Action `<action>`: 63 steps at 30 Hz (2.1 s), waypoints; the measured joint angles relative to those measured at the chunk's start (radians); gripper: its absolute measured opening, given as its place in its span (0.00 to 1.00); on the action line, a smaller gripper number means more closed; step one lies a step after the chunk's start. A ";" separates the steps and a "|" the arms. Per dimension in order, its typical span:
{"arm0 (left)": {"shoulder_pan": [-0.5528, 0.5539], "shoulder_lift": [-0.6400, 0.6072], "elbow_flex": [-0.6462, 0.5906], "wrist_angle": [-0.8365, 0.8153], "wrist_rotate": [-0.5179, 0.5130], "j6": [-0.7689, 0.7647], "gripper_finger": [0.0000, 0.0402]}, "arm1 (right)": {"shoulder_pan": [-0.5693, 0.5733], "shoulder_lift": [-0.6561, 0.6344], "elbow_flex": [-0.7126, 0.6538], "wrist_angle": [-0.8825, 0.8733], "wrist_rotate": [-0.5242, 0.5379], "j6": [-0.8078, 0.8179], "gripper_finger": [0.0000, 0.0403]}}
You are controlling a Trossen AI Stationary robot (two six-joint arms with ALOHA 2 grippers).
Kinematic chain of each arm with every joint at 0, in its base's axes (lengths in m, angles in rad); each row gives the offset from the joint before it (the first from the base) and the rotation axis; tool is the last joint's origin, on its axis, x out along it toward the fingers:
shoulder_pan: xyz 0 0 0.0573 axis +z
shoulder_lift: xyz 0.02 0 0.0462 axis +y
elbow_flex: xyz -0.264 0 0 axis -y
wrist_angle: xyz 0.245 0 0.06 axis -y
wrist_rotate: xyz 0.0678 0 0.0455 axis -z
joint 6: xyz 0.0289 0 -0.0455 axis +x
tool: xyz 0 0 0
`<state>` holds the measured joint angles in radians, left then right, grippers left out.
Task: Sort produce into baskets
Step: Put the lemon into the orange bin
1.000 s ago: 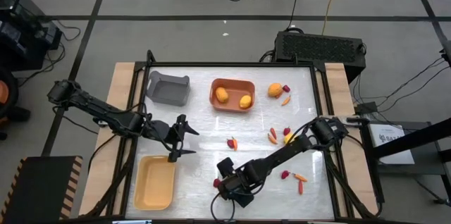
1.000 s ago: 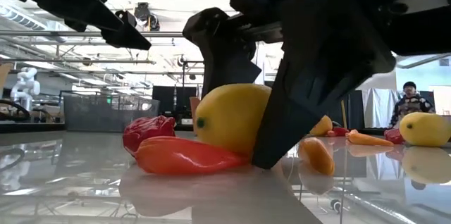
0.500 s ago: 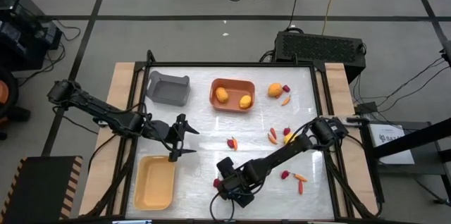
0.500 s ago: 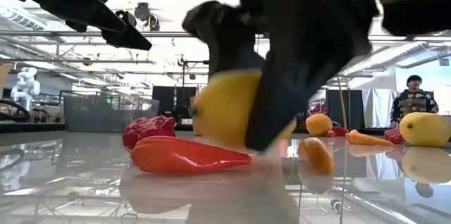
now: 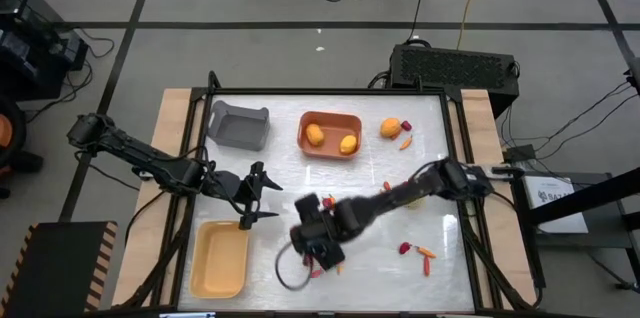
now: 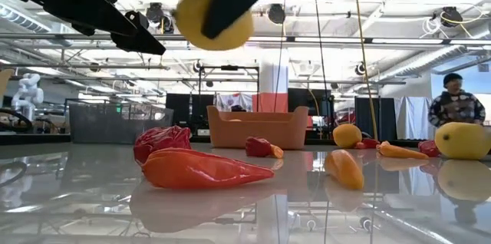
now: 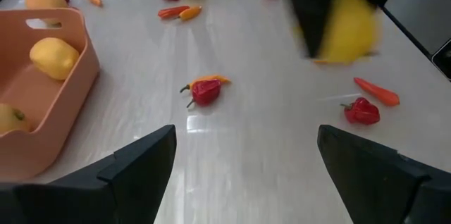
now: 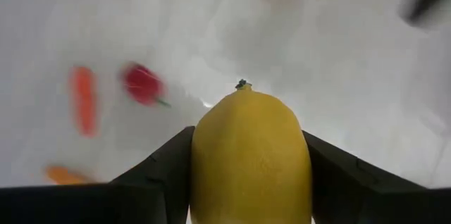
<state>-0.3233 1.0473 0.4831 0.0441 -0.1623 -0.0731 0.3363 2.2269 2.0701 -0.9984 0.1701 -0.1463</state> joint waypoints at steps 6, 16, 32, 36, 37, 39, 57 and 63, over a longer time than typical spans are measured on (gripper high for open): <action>0.000 0.000 0.000 -0.001 0.000 -0.024 0.88 | -0.123 0.000 0.009 -0.130 0.014 0.072 0.51; 0.000 0.000 0.000 0.000 -0.030 -0.035 0.88 | -0.302 0.000 0.009 -0.149 0.012 0.052 0.51; 0.010 0.000 0.000 0.000 -0.073 -0.082 0.88 | -0.548 0.001 -0.003 -0.182 0.008 0.055 0.51; 0.034 0.000 0.000 0.000 -0.079 -0.127 0.88 | -0.587 0.001 -0.003 -0.201 -0.025 0.015 0.51; 0.042 0.000 0.000 0.000 -0.079 -0.139 0.88 | -0.596 0.001 -0.003 -0.197 -0.046 0.005 0.51; 0.060 0.000 0.000 0.000 -0.081 -0.172 0.88 | -0.614 0.001 -0.003 -0.185 -0.077 -0.017 0.51; 0.149 0.000 0.000 0.001 -0.228 -0.393 0.88 | -0.719 0.001 -0.003 -0.211 -0.173 -0.126 0.51; 0.166 0.000 0.000 0.027 -0.230 -0.393 0.88 | -0.716 0.001 -0.003 -0.180 -0.172 -0.234 0.51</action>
<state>-0.1577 1.0473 0.4831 0.0708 -0.3928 -0.4659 -0.3800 2.2280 2.0666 -1.1784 -0.0022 -0.3807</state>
